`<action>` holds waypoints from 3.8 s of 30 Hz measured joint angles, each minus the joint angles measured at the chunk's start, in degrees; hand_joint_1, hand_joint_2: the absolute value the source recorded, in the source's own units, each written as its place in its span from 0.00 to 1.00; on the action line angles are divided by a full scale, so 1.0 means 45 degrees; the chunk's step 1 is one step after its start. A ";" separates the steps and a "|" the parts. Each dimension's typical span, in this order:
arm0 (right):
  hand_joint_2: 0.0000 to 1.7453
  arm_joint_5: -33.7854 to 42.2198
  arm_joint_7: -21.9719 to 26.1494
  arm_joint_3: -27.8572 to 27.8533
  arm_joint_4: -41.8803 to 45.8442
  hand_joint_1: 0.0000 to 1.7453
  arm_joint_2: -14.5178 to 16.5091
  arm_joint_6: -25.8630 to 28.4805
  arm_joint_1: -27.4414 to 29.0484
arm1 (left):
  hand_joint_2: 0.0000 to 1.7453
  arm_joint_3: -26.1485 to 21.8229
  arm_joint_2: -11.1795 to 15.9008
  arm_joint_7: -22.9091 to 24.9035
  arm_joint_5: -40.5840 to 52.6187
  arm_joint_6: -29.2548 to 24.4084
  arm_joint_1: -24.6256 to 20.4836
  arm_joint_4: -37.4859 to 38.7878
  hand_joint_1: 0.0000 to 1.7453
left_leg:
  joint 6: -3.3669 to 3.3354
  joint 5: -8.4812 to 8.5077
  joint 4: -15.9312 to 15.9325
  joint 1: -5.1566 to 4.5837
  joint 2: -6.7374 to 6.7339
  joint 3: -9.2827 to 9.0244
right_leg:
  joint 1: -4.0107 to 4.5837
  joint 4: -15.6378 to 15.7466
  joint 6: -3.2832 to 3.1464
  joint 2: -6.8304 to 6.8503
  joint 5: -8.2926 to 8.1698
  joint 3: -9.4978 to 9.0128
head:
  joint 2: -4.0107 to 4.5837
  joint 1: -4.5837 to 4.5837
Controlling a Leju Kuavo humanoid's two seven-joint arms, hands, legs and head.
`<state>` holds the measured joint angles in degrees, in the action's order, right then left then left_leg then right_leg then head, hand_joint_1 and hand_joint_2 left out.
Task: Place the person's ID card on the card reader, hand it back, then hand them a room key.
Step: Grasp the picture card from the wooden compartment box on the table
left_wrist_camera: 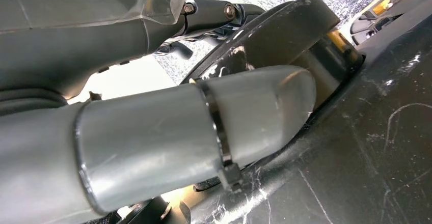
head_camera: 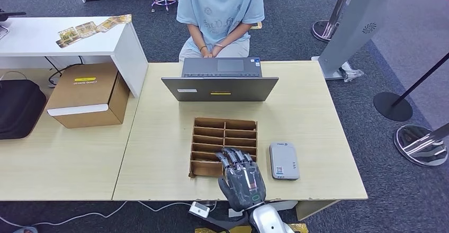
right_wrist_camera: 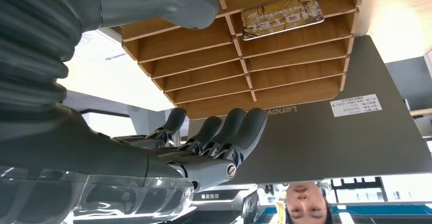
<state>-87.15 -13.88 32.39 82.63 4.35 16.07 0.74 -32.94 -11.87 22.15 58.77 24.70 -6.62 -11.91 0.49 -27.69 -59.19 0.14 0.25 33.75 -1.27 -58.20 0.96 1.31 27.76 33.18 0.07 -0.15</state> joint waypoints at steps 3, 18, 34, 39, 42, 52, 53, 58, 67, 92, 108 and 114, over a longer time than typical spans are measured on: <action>1.00 -0.0090 0.0007 -0.0038 -0.0106 0.44 0.0072 -0.0006 -0.0059 | 0.00 0.0000 -0.0004 0.0090 0.0000 0.0004 -0.0016 0.0000 0.00 | 0.0000 0.0000 0.0000 0.0000 0.0000 0.0000 | 0.0000 0.0000 0.0000 0.0000 0.0000 0.0000 | 0.0000 0.0001; 1.00 -0.0130 0.0134 -0.0129 -0.0240 0.47 0.0295 -0.0202 -0.0311 | 0.00 0.0000 -0.0014 0.0286 -0.0010 0.0182 -0.0130 0.0000 0.00 | 0.0000 0.0000 0.0000 0.0000 0.0001 0.0000 | 0.0000 -0.0002 0.0000 0.0000 0.0000 -0.0001 | 0.0000 0.0000; 1.00 -0.0167 0.0182 -0.0174 -0.0260 0.47 0.0374 -0.0242 -0.0381 | 0.00 0.0000 -0.0011 0.0288 0.0010 0.0225 -0.0144 0.0000 0.00 | 0.0000 0.0000 0.0000 0.0000 0.0001 0.0000 | 0.0000 -0.0002 0.0000 0.0000 0.0000 -0.0001 | 0.0000 -0.0001; 1.00 -0.0167 0.0208 -0.0175 -0.0379 0.48 0.0422 -0.0306 -0.0477 | 0.00 0.0000 -0.0012 0.0291 0.0043 0.0233 -0.0147 0.0000 0.00 | 0.0000 0.0000 0.0000 0.0000 0.0000 0.0000 | 0.0000 -0.0002 0.0000 0.0000 0.0000 0.0000 | 0.0000 -0.0001; 1.00 -0.0167 0.0234 -0.0181 -0.0571 0.53 0.0475 -0.0330 -0.0563 | 0.00 0.0000 -0.0015 0.0294 0.0086 0.0233 -0.0150 0.0000 0.00 | 0.0000 0.0001 0.0000 0.0000 0.0000 0.0000 | 0.0000 -0.0003 0.0000 0.0000 0.0000 -0.0001 | 0.0000 0.0000; 1.00 -0.0178 0.0234 -0.0254 -0.1129 0.40 0.0624 -0.0336 -0.0752 | 0.00 0.0029 -0.0011 0.0294 0.0293 0.0302 -0.0176 0.0000 0.00 | 0.0000 0.0000 0.0000 0.0000 0.0000 0.0001 | 0.0000 -0.0004 0.0000 0.0000 0.0000 0.0000 | 0.0000 0.0000; 1.00 -0.0181 0.0234 -0.0257 -0.1176 0.41 0.0637 -0.0346 -0.0775 | 0.00 0.0051 -0.0010 0.0294 0.0305 0.0316 -0.0178 0.0000 0.00 | 0.0000 0.0000 0.0000 0.0000 0.0000 0.0001 | 0.0000 -0.0004 0.0000 0.0000 0.0000 0.0000 | 0.0000 0.0000; 1.00 -0.0174 0.0234 -0.0257 -0.1415 0.43 0.0699 -0.0412 -0.0907 | 0.00 0.0171 -0.0010 0.0308 0.0376 0.0397 -0.0199 0.0000 0.00 | 0.0000 0.0001 0.0000 0.0000 0.0001 0.0001 | 0.0000 -0.0004 0.0000 0.0000 0.0000 -0.0001 | 0.0000 -0.0001; 1.00 -0.0129 0.0268 -0.0256 -0.1893 0.44 0.0860 -0.0364 -0.1222 | 0.00 0.0285 -0.0010 0.0308 0.0543 0.0432 -0.0224 0.0000 0.00 | 0.0000 0.0001 0.0000 0.0000 0.0001 0.0000 | 0.0000 -0.0007 0.0000 0.0000 0.0000 0.0000 | 0.0000 0.0000; 1.00 0.0177 0.0228 0.0051 -0.2947 0.45 0.1036 -0.0029 -0.1799 | 0.00 0.0312 -0.0005 0.0328 0.0594 0.0542 -0.0246 0.0000 0.00 | 0.0000 0.0001 0.0001 0.0000 0.0002 0.0001 | 0.0000 -0.0007 0.0000 0.0001 0.0000 0.0000 | 0.0000 -0.0001; 1.00 0.0102 0.0149 0.0179 -0.3532 0.53 0.1221 0.0119 -0.2009 | 0.00 0.0365 -0.0004 0.0333 0.0637 0.0642 -0.0256 0.0000 0.00 | 0.0000 0.0001 0.0001 -0.0001 0.0004 0.0001 | -0.0001 -0.0007 0.0000 0.0003 0.0000 -0.0001 | 0.0000 0.0001; 1.00 0.0111 0.0152 0.0193 -0.3723 0.61 0.1275 0.0259 -0.2060 | 0.00 0.0389 0.0000 0.0334 0.0659 0.0659 -0.0264 0.0000 0.00 | 0.0000 0.0001 0.0001 -0.0001 0.0004 0.0001 | -0.0001 -0.0007 0.0000 0.0003 0.0000 0.0000 | 0.0000 0.0002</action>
<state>-86.66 -13.20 33.26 65.88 10.09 17.23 -8.53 -31.19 -11.87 23.65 61.74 27.67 -7.80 -11.91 0.49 -27.69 -59.19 0.13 0.27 33.76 -1.28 -58.23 0.96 1.32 27.76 33.17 0.07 -0.14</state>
